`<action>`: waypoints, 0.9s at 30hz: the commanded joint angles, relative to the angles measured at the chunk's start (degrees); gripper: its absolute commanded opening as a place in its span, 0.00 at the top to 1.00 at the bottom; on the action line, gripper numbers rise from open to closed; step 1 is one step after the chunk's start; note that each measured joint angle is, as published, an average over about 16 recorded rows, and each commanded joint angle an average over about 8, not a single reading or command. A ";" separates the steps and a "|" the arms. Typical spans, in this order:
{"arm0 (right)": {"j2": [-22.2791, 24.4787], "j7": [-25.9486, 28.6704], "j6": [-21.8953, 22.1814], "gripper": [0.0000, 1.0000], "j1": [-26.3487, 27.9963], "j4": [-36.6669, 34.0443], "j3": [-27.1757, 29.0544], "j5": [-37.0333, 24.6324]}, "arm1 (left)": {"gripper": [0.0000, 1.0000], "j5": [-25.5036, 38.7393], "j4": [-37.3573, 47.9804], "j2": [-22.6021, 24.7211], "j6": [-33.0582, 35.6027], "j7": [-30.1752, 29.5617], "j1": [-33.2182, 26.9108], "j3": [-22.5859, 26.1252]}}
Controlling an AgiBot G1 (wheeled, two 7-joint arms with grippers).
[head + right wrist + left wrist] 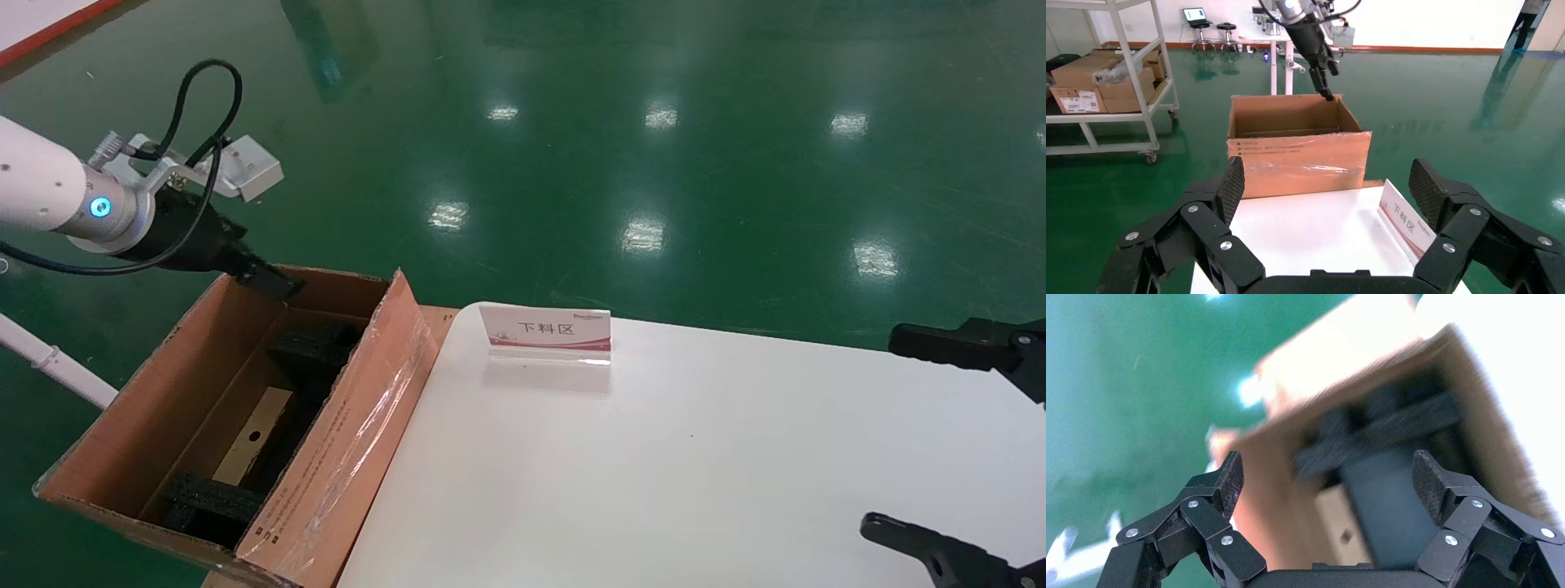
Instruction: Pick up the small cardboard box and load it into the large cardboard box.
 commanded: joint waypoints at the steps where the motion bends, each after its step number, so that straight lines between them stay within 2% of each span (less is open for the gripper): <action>1: 0.00 0.00 0.00 0.00 0.00 0.00 -0.01 0.00 | 0.00 -1.38 -4.03 -2.69 -1.75 1.81 -2.04 -1.33; 7: 0.01 -0.01 0.01 0.00 0.00 0.00 -0.02 0.01 | 0.00 -9.77 -5.69 -5.12 -1.40 10.56 -2.72 -4.37; 15: 0.01 -0.03 0.02 0.00 0.00 -0.03 -0.01 -0.02 | 0.00 -13.82 -5.85 -5.12 0.41 15.92 -0.69 -8.31; 27: 0.02 -0.05 0.01 0.00 0.02 -0.06 -0.05 -0.01 | 0.00 -20.07 -5.45 -3.53 7.22 25.67 14.80 -28.64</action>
